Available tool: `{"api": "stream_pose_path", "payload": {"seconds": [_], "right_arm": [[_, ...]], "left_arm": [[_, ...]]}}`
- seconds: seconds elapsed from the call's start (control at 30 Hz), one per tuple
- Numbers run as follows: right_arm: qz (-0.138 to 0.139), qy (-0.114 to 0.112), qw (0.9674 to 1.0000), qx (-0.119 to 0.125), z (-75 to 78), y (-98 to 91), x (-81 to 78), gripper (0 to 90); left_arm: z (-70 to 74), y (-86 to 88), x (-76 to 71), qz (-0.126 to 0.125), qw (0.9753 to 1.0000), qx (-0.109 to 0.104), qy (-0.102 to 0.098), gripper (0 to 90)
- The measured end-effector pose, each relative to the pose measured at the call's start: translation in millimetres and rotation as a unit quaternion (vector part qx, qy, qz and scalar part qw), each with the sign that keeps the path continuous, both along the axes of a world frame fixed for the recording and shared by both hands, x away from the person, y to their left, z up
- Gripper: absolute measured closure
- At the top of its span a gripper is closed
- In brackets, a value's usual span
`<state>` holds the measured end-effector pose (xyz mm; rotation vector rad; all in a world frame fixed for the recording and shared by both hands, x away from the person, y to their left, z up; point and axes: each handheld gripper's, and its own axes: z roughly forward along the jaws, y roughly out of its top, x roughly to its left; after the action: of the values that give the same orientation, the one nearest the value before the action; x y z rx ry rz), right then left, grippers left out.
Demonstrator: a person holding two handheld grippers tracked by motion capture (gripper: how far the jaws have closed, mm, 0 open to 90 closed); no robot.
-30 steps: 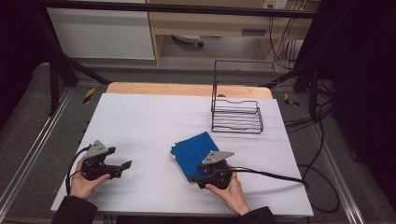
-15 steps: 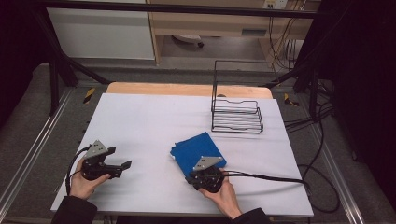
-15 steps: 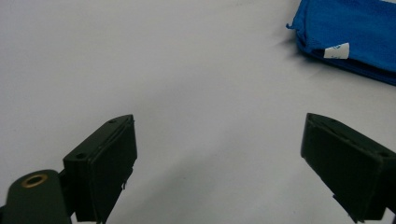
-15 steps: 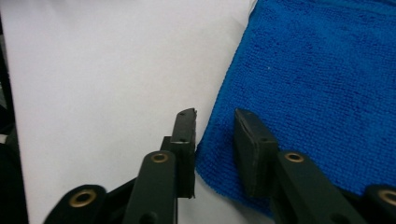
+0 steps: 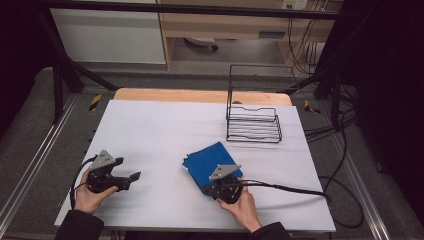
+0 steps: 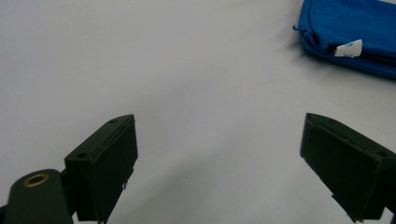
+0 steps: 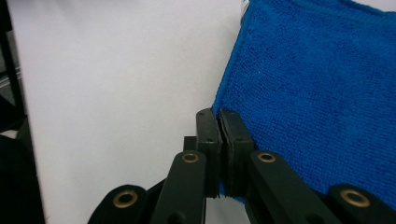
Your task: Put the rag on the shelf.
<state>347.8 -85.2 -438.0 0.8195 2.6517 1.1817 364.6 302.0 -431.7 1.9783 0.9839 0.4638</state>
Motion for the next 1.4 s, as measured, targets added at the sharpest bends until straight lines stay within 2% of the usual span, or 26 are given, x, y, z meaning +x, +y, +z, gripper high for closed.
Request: {"api": "stream_pose_path", "payload": {"seconds": [0.27, 0.33, 0.47, 0.63, 0.8, 0.87, 0.93, 0.97, 1.03, 1.13, 1.2, 1.23, 1.27, 1.33, 1.4], "right_arm": [[0.019, 0.037, 0.9991, -0.011, 11.2, -16.9, -1.6, 88.1], [0.024, 0.039, 0.9989, -0.009, 13.6, -23.0, -2.4, 88.1], [0.04, 0.044, 0.998, -0.024, 18.1, -34.6, -4.3, 88.1], [0.053, 0.051, 0.9968, -0.03, 19.1, -48.4, -7.0, 88.0], [0.056, 0.055, 0.9967, -0.017, 13.5, -52.9, -13.0, 84.8], [0.064, 0.061, 0.996, -0.001, 9.5, -48.8, -13.2, 75.8], [0.058, 0.058, 0.9965, 0.016, 8.4, -47.5, -11.9, 69.7], [0.052, 0.056, 0.9969, 0.02, 10.6, -48.6, -11.0, 65.3], [0.024, 0.028, 0.9986, 0.038, 17.1, -55.2, -8.4, 57.1], [-0.048, 0.0, 0.9974, 0.053, 24.1, -72.2, 0.6, 49.5], [-0.103, -0.006, 0.9935, 0.047, 22.3, -84.2, 8.9, 48.9], [-0.13, -0.01, 0.9904, 0.046, 19.3, -89.7, 13.3, 48.8], [-0.153, -0.003, 0.9872, 0.043, 15.9, -94.3, 17.7, 49.3], [-0.183, -0.002, 0.9823, 0.04, 8.9, -100.9, 25.4, 51.5], [-0.203, 0.001, 0.9788, 0.03, 2.6, -105.3, 31.3, 53.7]], "left_arm": [[0.3, -0.2, -0.1, -0.002, 1.0, 0.004, 0.0, 11.4], [0.3, -0.4, -0.2, -0.002, 1.0, 0.005, -0.001, 11.3], [0.4, -0.6, -0.4, -0.001, 1.0, 0.004, -0.001, 11.4], [0.5, -1.5, -0.7, 0.0, 1.0, 0.003, -0.003, 11.4], [0.5, -1.7, -0.5, -0.001, 1.0, 0.006, -0.002, 11.4], [0.6, -1.9, -0.6, -0.002, 1.0, 0.006, -0.002, 11.4], [0.9, -2.2, -1.0, -0.001, 1.0, 0.004, -0.003, 11.4], [1.0, -2.0, -1.0, -0.001, 1.0, 0.003, -0.003, 11.4], [0.6, -1.2, -0.6, 0.0, 1.0, 0.003, -0.003, 11.4], [0.6, -1.5, -0.5, 0.0, 1.0, 0.003, -0.003, 11.4], [0.7, -1.5, -0.4, -0.001, 1.0, 0.006, -0.003, 11.4], [0.5, -2.1, -0.2, -0.001, 1.0, 0.007, -0.003, 11.5], [0.5, -2.1, -0.2, -0.001, 1.0, 0.007, -0.003, 11.4], [0.4, -2.1, -0.1, -0.001, 1.0, 0.007, -0.003, 11.4], [-0.1, -1.7, 0.0, 0.0, 1.0, 0.008, -0.002, 11.4]]}}
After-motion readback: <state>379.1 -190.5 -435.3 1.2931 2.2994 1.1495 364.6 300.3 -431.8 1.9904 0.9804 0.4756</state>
